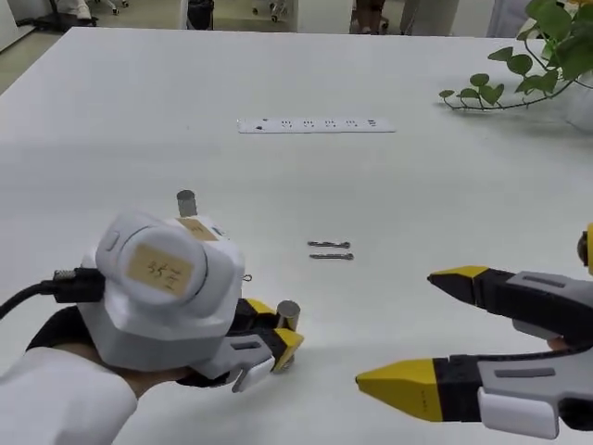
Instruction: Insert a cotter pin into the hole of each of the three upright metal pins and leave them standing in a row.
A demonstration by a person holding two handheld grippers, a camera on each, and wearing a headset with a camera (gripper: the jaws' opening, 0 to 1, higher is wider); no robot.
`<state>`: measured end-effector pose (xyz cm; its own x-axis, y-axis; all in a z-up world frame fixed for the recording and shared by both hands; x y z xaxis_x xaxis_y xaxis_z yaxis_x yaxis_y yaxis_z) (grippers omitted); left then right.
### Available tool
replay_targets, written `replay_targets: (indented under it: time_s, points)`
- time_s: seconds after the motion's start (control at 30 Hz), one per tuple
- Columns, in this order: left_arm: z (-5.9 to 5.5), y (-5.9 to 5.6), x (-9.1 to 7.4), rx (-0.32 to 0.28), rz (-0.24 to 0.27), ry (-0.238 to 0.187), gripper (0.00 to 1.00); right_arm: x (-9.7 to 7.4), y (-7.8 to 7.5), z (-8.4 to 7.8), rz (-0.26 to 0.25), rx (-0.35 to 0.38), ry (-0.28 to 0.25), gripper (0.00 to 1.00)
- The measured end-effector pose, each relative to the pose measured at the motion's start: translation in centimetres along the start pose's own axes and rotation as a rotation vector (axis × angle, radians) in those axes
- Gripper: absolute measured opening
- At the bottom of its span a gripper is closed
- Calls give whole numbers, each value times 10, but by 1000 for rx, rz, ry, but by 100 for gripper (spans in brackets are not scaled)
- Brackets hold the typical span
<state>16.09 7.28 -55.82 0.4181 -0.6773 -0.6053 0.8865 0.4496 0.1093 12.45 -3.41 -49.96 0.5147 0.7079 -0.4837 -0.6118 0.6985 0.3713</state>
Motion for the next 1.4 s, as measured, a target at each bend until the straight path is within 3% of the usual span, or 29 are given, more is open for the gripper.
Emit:
replay_targets:
  time_s: [0.33,0.53,0.73,0.8,1.07,1.13,1.23,1.27,1.3,1.33,1.4]
  points:
    - [-4,1,-2,-23,8,-1,9,0,-2,-2,-8,10,7,84]
    - [-8,-3,-7,1,10,34,9,1,0,-3,-1,4,15,84]
    - [-9,-4,-8,-19,15,40,10,2,3,-2,8,2,10,84]
    - [-9,-5,-8,-80,19,35,10,3,3,-3,7,3,12,84]
    - [-9,-8,-7,-65,17,47,11,2,4,-3,9,6,9,84]
    - [-10,-9,-7,-104,12,38,11,2,4,-2,12,7,7,84]
    - [-9,-9,-8,-83,1,32,11,2,5,-3,15,5,9,84]
    - [-8,-8,-10,-83,-5,20,12,2,5,-3,17,4,9,84]
    - [-1,-9,-12,-168,-13,-16,12,2,5,-3,18,4,10,84]
    - [4,-8,-15,-197,-27,-46,14,2,5,-3,19,3,11,84]
    - [10,-6,-20,-182,-46,-76,16,2,6,-3,24,1,13,84]
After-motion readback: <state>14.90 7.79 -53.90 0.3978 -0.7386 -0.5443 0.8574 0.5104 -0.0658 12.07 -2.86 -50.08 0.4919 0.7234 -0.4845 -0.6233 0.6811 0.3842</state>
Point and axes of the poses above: the centre of the closed fingertips' face, and the gripper's own axes: x roughly forward along the fingers, y roughly to its left, z roughly out of its top, the point moved 3 cm from there along -x, roughly backward along the fingers, and after that the axes turned 13 degrees about x, right-handed, at the moved point
